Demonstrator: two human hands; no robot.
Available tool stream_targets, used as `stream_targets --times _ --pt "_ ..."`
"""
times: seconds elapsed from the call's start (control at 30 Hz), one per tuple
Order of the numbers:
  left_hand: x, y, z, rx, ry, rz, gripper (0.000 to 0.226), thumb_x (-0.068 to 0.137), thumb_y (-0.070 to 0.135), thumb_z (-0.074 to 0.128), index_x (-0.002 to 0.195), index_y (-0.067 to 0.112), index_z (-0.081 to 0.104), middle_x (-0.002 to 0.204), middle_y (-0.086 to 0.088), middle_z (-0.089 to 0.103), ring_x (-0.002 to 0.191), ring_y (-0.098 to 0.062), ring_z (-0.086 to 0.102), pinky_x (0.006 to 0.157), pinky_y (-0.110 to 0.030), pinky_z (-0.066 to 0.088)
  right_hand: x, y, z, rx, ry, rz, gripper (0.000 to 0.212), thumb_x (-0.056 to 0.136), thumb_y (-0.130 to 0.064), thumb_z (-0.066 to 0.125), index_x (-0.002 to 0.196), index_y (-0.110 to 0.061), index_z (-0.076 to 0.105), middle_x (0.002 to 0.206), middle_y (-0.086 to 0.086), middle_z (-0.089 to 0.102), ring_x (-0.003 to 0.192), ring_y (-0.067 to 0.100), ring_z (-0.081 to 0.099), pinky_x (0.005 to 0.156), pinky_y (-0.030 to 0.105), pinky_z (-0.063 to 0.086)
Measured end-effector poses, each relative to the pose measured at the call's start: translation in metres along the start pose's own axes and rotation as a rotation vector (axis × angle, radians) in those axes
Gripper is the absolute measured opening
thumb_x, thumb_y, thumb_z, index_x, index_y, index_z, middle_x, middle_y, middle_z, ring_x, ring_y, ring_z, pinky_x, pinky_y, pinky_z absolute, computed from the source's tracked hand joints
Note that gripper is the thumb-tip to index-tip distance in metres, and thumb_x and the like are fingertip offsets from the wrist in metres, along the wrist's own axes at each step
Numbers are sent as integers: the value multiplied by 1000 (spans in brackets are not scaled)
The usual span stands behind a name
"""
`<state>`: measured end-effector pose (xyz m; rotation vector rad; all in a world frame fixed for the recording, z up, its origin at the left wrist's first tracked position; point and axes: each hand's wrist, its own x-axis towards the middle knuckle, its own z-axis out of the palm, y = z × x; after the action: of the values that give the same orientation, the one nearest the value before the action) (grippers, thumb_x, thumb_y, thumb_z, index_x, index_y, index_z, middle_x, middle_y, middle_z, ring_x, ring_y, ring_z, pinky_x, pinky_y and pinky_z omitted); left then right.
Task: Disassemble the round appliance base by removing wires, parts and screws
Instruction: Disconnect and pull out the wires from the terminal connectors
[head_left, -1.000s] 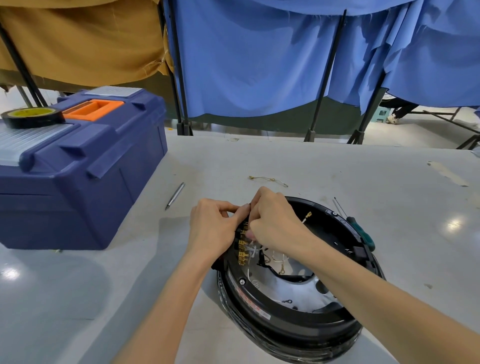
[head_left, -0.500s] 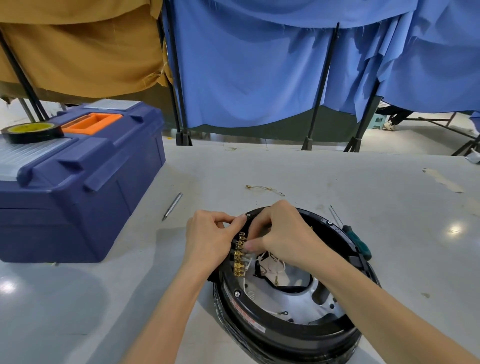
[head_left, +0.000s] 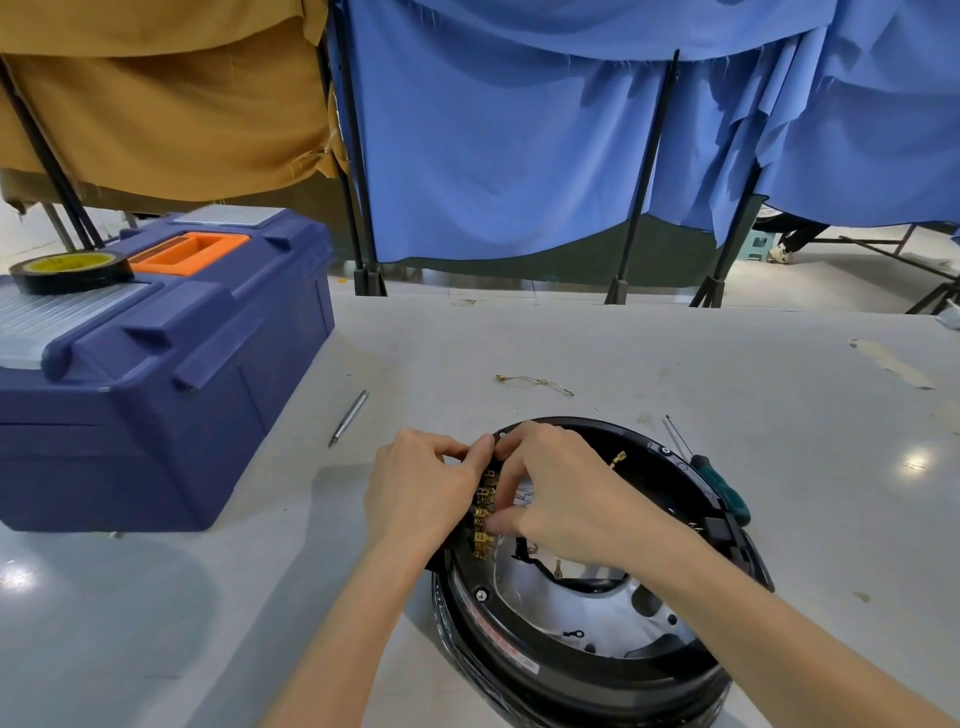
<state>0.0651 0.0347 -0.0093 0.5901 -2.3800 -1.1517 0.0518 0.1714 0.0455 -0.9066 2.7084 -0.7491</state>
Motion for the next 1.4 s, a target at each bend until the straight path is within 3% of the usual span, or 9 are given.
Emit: stream_targets --times 0.13,0.3,0.37,0.5,0.73,0.97,1.07,1.3,1.4 --pt "-6 2 1 63 -5 24 40 86 54 59 59 27 71 33 10 42 44 -13 37 44 -24 23 4 -6 5 -90 25 -19 5 75 -11 70 72 -11 66 110 4 59 105 23 51 86 37 47" --pt "-3 0 1 16 -42 44 44 88 51 60 58 19 70 41 -5 43 50 -23 39 48 -28 31 4 -9 19 -127 111 -39 27 74 -5 62 74 -20 40 111 4 48 107 23 39 81 33 39" --pt "-2 -1 1 14 -42 57 46 87 50 61 56 18 68 44 -10 43 52 -25 37 49 -30 31 3 -9 23 -136 144 -58 26 74 -5 63 76 -19 41 114 2 45 108 21 37 81 32 38" --pt "0 -3 1 15 -28 63 50 87 48 62 51 14 63 38 -2 28 48 -23 27 47 -29 22 1 -7 22 -81 177 -72 22 73 -5 65 73 -17 47 118 0 40 106 21 40 85 34 43" --pt "0 -4 2 -9 -40 72 48 87 47 63 46 21 61 35 0 33 47 -22 32 49 -30 29 4 -6 15 -156 60 -98 11 78 -11 62 73 -13 52 107 1 38 100 23 37 72 31 33" --pt "2 -6 2 -13 -33 104 48 87 43 65 48 15 64 34 0 31 41 -18 25 46 -29 24 7 -2 19 -81 64 -70 19 77 -6 64 64 -15 55 104 -2 37 95 20 35 81 34 42" --pt "2 -6 2 -23 -39 110 51 87 42 66 40 23 58 34 1 30 42 -17 25 47 -29 25 9 -3 19 -30 79 -46 28 76 -2 63 56 -16 48 103 -2 38 94 19 35 77 34 42" --pt "1 -3 1 -6 -33 137 46 88 41 64 43 40 58 35 0 34 40 -16 24 46 -29 21 11 -2 18 -11 53 -63 27 75 4 61 58 -14 52 101 -1 37 99 25 40 67 27 24" --pt "0 -2 0 -7 -33 139 47 88 42 64 42 40 57 34 3 38 38 -15 28 46 -28 22 12 -3 17 0 65 -44 22 75 7 60 60 -9 55 103 1 39 101 26 42 66 27 23"
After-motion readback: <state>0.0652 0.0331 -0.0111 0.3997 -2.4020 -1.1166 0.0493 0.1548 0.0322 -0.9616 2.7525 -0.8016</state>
